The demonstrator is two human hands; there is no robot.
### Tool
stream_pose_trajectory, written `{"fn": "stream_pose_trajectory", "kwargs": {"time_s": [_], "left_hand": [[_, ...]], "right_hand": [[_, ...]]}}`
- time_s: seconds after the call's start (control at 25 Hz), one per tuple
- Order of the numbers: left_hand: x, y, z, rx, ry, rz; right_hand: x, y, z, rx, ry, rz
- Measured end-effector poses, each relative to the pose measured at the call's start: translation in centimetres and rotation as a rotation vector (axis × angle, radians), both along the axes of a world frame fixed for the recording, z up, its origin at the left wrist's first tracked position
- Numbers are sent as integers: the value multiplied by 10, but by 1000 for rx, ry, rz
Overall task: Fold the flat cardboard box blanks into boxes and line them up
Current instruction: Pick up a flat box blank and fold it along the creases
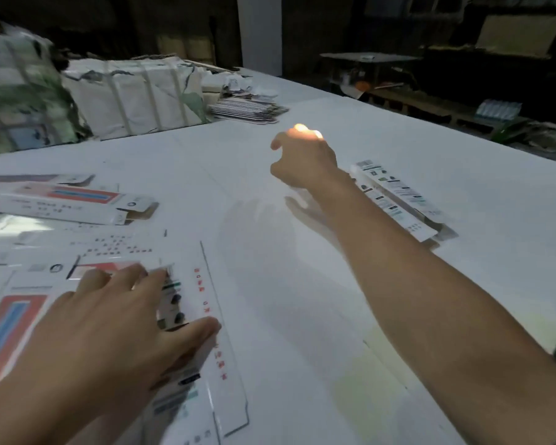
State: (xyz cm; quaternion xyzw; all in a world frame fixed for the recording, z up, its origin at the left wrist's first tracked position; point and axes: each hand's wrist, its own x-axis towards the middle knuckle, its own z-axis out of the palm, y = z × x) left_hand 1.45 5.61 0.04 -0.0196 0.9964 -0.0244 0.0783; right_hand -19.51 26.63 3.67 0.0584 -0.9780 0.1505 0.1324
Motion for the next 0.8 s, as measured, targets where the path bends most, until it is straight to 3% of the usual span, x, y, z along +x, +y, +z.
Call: {"fn": "stream_pose_trajectory", "kwargs": {"time_s": [0.2, 0.36, 0.48, 0.68, 0.8], "left_hand": [[4, 4, 6, 231, 19, 38], [-6, 2, 3, 551, 78, 141], [-13, 0, -2, 619, 112, 175], [-7, 6, -15, 509, 230, 35], [-10, 2, -10, 654, 207, 106]], "right_hand": [[46, -68, 7, -149, -44, 377], [83, -103, 9, -245, -12, 590], [94, -111, 10, -320, -6, 649], [96, -111, 10, -414, 14, 628], [96, -111, 11, -464, 43, 623]]}}
